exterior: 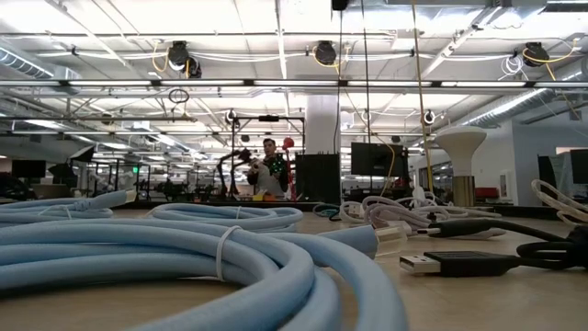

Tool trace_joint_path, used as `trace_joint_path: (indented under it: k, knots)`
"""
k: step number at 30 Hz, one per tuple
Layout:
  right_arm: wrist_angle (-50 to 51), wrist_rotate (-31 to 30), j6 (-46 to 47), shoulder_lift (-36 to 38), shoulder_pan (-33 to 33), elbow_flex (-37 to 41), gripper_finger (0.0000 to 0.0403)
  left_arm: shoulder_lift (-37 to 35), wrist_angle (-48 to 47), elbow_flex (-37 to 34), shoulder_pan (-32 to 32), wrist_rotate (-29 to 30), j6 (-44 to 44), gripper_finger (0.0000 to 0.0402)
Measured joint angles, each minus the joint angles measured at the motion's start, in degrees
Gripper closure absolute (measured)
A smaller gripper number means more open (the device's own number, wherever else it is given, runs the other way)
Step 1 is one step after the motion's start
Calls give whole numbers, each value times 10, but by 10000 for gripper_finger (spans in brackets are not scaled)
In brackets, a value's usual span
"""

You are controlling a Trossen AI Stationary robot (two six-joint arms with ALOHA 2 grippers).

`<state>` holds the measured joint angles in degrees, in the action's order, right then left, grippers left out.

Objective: Pick & Place USB Port
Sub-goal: Put the brown HDMI cable into the gray bin

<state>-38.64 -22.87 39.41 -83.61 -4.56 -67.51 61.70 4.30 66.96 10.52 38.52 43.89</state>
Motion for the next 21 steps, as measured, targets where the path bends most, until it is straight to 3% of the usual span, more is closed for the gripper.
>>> trace_joint_path:
  k: [7,21]
  knots:
    - [-10,1,-3,0,-1,0,147,10,3,0,-16,-39,52,360]
    - [-38,-30,-24,0,0,0,147,10,-48,-3,23,-40,97,361]
